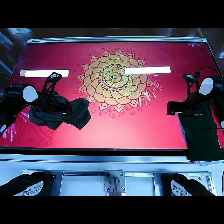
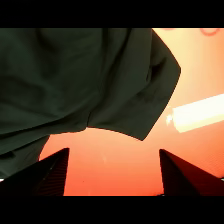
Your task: Fold the shirts.
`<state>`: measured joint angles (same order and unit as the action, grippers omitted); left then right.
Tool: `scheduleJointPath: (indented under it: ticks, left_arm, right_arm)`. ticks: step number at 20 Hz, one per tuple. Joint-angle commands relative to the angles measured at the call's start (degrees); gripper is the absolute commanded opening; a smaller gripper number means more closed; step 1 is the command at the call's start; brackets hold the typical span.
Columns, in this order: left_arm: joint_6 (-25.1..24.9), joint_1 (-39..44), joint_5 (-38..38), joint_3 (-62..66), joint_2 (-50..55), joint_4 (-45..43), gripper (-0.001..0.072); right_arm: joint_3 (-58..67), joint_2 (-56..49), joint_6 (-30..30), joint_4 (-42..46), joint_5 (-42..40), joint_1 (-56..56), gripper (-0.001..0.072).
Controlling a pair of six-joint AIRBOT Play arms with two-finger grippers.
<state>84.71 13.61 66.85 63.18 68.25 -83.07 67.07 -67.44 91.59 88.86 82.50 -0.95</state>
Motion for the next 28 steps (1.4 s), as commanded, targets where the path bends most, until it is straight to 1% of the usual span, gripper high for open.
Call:
scheduleJointPath:
  ticks: [1,15,18,20,23,24,25,26,27,28]
  left_arm:
    - [0.0,0.0,0.0,0.0,0.0,0.0,0.0638]
    - [0.1,0.0,0.0,0.0,0.0,0.2,0.0638]
    - [0.5,0.0,-0.1,0.0,0.0,2.5,0.0638]
    - [0.5,0.0,-0.5,0.0,0.0,2.6,0.0638]
    - [0.6,0.0,-4.7,0.0,0.2,4.3,0.0638]
    - [0.5,0.0,-4.7,0.0,0.2,4.7,0.0647]
    - [0.1,0.0,-5.5,0.0,0.2,2.7,0.0671]
    - [5.6,-0.6,-7.6,0.0,0.5,-2.7,0.0681]
    - [13.3,-2.1,-8.9,0.5,1.1,-8.7,0.0720]
    - [17.0,-4.4,-9.1,1.5,2.3,-12.0,0.0720]
  right_arm:
    - [0.1,0.0,0.0,0.0,0.0,0.1,0.0693]
    - [0.1,0.0,0.2,-0.1,-0.1,0.1,0.0693]
    - [0.1,0.0,0.2,-0.4,-3.3,0.1,0.0693]
    - [0.1,0.0,0.2,-0.5,-3.1,0.1,0.0693]
    - [0.1,0.0,0.2,-0.5,-3.3,0.1,0.0693]
    - [0.1,0.0,0.2,-0.5,-3.7,0.1,0.0693]
    - [0.1,0.0,0.2,-0.5,-3.9,0.1,0.0693]
    - [0.1,0.0,0.2,-0.5,-4.1,0.1,0.0693]
    - [0.1,0.0,0.2,-0.5,-4.2,0.1,0.0693]
    - [0.1,0.0,0.2,-0.5,-4.3,0.1,0.0692]
